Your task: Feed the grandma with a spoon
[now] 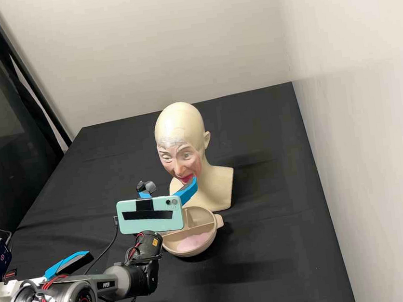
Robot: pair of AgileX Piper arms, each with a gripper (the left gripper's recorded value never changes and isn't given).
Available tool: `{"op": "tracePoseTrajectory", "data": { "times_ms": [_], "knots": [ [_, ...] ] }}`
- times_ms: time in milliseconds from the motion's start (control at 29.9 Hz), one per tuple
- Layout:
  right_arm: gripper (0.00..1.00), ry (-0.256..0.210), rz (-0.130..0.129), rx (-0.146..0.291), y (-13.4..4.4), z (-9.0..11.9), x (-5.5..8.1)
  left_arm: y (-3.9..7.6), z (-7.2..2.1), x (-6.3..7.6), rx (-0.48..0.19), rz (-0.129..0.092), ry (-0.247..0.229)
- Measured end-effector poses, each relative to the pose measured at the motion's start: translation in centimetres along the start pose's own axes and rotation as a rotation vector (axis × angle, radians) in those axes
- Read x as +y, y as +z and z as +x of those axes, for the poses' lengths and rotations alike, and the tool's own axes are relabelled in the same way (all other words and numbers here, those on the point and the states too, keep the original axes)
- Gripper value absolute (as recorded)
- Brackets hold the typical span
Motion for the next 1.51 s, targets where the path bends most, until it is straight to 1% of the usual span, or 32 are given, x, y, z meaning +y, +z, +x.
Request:
{"op": "tracePoseTrajectory", "data": {
  "times_ms": [636,871,938,1172,1340,1407,1507],
  "knots": [
    [1.00,0.000,0.000,0.000,0.0,0.0,0.0,-0.1,0.02,-0.1,0.002,0.000,-0.002],
    [1.00,0.000,0.000,0.000,0.0,0.0,0.0,-1.3,0.01,0.1,0.042,0.001,0.004],
    [1.00,0.000,0.000,0.000,0.0,0.0,0.0,-1.8,-0.01,0.2,0.060,-0.001,0.007],
    [1.00,0.000,0.000,0.000,0.0,0.0,0.0,-3.6,0.02,-0.1,0.119,-0.027,-0.004],
    [1.00,0.000,0.000,0.000,0.0,0.0,0.0,-4.2,-0.05,0.0,0.138,-0.031,0.001],
    [1.00,0.000,0.000,0.000,0.0,0.0,0.0,-4.3,-0.07,0.0,0.141,-0.036,0.003],
    [1.00,0.000,0.000,0.000,0.0,0.0,0.0,-4.7,-0.13,0.1,0.155,-0.036,0.005]
  ]
}}
